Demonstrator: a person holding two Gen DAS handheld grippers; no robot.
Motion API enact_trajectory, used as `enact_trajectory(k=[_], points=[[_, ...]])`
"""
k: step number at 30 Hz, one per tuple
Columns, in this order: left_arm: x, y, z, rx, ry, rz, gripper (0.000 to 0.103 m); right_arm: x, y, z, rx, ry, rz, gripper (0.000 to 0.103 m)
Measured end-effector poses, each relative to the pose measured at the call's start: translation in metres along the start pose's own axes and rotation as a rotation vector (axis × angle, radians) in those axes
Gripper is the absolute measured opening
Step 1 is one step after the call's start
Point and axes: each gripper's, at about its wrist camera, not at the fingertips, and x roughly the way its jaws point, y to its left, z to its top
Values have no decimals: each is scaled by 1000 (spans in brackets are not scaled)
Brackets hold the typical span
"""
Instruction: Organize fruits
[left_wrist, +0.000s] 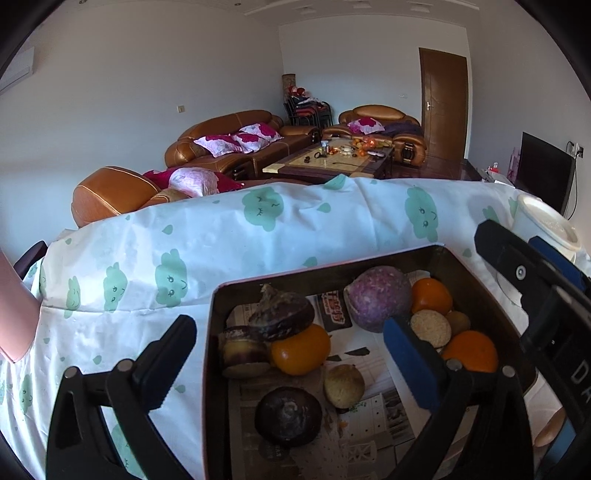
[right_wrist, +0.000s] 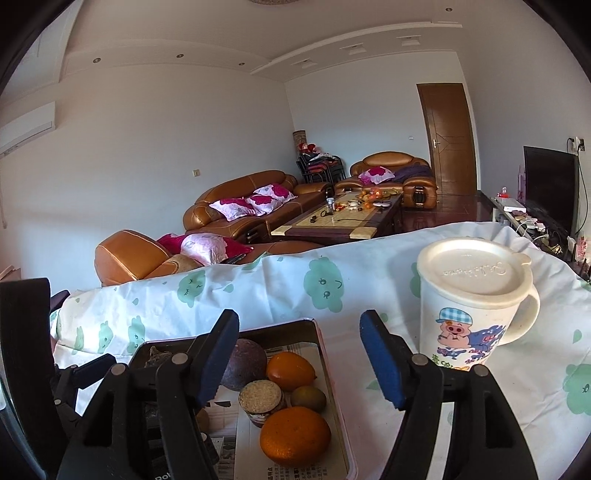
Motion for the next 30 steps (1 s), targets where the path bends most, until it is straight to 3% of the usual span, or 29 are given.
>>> enact_trajectory(k=[3, 7, 12, 20, 30], points=[[-4, 1, -3, 16, -19, 37, 103, 0, 1, -5, -10, 5, -7, 70], [-2, 4, -8, 9, 10, 25, 103, -7, 8, -7, -44, -24, -28, 70], [-1, 8, -12, -1, 31, 27, 103, -25, 17, -11, -94, -97, -50, 82], [-21, 14, -25, -4, 7, 33, 103, -42, 29, -18, -160, -126, -61, 84], [-67, 30, -42, -59, -140, 22, 103, -74, 25, -30, -134, -162, -37, 84]])
